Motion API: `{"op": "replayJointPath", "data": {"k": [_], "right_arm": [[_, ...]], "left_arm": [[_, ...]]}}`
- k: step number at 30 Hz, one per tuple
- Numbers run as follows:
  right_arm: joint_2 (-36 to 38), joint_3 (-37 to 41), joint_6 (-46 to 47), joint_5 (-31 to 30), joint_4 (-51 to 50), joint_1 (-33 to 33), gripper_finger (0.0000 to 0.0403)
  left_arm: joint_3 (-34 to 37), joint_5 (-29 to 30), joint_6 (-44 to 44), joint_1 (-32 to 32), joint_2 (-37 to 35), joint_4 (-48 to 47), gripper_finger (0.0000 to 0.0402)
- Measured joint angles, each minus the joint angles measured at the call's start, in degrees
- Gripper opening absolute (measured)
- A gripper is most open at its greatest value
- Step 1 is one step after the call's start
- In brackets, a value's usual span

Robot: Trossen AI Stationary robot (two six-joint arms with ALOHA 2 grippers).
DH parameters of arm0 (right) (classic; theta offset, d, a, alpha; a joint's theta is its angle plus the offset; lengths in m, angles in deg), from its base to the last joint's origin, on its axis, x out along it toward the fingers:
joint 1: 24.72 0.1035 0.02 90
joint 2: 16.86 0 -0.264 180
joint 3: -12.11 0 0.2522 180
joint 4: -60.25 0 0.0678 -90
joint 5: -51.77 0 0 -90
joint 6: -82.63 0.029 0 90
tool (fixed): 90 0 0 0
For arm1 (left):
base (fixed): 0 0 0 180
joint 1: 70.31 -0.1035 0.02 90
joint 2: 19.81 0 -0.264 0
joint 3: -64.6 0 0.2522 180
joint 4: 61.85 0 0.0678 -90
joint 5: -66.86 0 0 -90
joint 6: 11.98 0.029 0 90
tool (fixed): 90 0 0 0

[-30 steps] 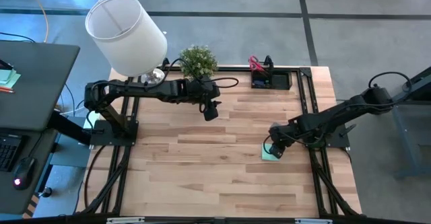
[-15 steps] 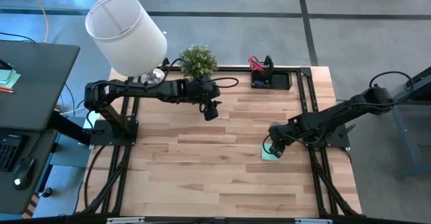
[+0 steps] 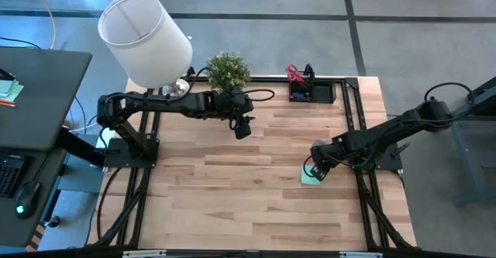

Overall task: Pick and place office supplies into organizer
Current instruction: Put the blue sticky notes in the black desk organizer

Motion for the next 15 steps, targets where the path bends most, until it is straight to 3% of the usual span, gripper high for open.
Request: {"op": "replayJointPath", "data": {"k": [9, 15], "right_arm": [[0.00, 0.00, 0.30, 3.05, 1.02, 0.00, 0.0005], [0.00, 0.00, -0.03, 2.88, 0.76, 0.00, 0.0019]], "left_arm": [[0.00, -0.02, 0.00, 0.00, 0.00, -0.02, 0.0145], [0.00, -0.02, 0.00, 0.00, 0.00, 0.00, 0.0145]]}}
